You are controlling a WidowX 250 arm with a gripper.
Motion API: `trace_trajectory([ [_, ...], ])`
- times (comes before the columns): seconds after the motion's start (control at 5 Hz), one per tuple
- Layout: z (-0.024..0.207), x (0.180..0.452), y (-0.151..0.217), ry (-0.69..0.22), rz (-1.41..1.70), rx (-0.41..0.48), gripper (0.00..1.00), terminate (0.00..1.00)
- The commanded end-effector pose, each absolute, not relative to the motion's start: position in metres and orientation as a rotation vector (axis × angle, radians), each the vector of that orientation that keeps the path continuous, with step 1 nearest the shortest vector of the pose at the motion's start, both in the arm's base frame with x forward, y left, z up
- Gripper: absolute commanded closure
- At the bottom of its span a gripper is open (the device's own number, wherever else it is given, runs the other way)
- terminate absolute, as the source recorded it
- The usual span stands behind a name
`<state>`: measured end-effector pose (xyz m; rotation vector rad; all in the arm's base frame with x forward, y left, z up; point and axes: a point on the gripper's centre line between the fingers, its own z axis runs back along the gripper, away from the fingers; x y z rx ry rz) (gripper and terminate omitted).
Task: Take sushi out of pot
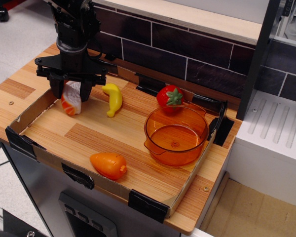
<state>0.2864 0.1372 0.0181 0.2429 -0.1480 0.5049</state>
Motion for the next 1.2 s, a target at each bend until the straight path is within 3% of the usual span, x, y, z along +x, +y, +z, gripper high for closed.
trace_trajectory([
  [0.0,0.064,0.3,0.148,-0.128,0.539,0.156,0.0,0.0],
  [0.4,0.138,0.297,0.154,-0.141,0.645,0.056,0.0,0.0],
  [0.6,0.153,0.296,0.149,-0.142,0.664,0.023,0.0,0.0],
  [0.8,0.153,0.296,0.149,-0.142,0.664,0.023,0.0,0.0],
  [1.0,0.153,0.296,0.149,-0.142,0.664,0.023,0.0,1.0],
])
